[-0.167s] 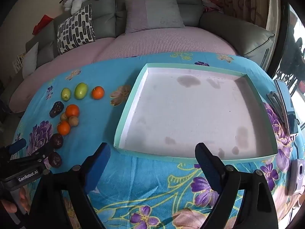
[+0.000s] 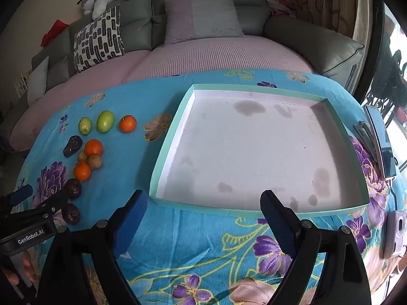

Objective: Organize fruits

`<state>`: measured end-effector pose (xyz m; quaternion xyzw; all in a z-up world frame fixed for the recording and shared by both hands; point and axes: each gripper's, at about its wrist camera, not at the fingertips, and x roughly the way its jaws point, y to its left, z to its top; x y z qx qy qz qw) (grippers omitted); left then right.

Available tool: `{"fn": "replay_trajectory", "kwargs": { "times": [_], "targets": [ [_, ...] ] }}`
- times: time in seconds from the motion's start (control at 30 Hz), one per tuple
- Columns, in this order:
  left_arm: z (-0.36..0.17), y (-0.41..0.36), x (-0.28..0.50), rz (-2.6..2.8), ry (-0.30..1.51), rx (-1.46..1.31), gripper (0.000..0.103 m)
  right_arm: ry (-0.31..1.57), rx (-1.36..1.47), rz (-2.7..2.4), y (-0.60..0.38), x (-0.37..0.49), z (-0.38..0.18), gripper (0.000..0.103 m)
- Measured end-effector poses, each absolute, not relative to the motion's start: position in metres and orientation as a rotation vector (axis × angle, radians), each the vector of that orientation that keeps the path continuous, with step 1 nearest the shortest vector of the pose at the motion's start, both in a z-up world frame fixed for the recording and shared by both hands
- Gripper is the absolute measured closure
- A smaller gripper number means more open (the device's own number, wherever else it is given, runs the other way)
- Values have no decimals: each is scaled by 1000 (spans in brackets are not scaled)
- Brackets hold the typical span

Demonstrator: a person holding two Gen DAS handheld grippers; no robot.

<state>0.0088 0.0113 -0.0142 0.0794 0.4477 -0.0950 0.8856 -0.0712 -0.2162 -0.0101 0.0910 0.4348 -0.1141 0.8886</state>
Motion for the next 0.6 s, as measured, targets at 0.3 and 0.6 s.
{"fn": "replay_trajectory", "kwargs": {
  "times": [0.3, 0.6],
  "targets": [
    [-15, 13, 12, -187, 948, 147, 0, 920, 167, -259, -210, -68, -14, 12],
    [-18, 9, 14, -180, 961, 157, 0, 931, 168, -263, -209, -66, -16, 12]
  ]
}}
